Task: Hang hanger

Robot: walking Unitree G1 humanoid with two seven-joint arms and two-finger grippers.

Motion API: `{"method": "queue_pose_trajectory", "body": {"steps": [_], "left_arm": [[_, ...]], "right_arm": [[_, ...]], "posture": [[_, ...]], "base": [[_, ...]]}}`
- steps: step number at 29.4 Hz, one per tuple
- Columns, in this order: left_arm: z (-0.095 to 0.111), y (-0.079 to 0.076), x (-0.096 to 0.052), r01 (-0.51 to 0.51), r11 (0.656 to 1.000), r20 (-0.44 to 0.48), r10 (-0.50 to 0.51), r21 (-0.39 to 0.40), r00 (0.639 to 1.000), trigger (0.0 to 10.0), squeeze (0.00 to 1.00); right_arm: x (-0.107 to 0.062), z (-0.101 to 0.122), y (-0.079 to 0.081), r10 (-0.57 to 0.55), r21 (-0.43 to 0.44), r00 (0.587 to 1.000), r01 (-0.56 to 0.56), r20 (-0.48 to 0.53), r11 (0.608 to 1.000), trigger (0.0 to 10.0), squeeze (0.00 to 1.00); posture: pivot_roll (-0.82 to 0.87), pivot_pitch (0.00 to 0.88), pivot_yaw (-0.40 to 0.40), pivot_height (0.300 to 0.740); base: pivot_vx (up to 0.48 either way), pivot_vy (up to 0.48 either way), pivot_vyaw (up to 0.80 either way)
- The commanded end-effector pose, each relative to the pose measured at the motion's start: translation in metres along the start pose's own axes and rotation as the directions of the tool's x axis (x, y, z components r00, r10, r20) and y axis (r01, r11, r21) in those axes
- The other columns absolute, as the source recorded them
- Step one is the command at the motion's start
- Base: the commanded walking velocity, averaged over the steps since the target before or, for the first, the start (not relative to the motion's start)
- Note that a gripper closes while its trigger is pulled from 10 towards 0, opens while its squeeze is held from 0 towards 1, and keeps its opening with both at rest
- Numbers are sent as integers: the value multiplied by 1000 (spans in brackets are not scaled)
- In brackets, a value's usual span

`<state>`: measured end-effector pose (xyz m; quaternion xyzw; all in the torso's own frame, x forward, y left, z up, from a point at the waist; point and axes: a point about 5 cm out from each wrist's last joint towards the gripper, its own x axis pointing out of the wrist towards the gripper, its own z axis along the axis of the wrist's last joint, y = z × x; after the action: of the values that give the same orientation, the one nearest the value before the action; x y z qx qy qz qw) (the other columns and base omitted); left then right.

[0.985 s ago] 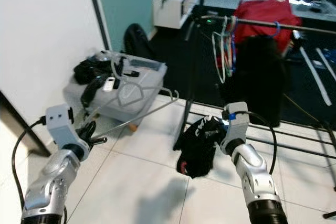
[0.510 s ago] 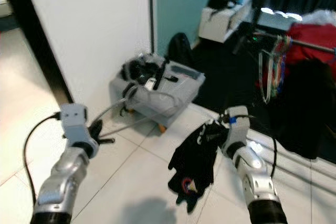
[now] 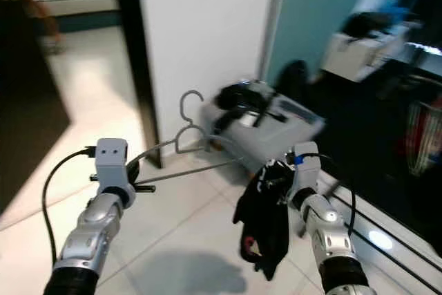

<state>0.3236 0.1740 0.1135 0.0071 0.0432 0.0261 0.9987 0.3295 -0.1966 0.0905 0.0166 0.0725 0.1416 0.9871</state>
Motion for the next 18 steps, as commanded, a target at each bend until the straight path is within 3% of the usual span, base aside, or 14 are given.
{"method": "queue_pose_trajectory", "body": {"steps": [1,18], "left_arm": [[-1,-6,2,30,999,-3,-30,23,1000,10000,0],[5,-7,7,38,999,27,-37,-38,999,10000,0]], "right_arm": [[1,7,-3,-12,-13,999,13,38,1000,10000,0],[4,15,-5,18,-30,997,-16,69,999,10000,0]], "posture": [[119,0,-111,740],[95,0,-107,740]], "base": [[0,0,800],[0,0,800]]}}
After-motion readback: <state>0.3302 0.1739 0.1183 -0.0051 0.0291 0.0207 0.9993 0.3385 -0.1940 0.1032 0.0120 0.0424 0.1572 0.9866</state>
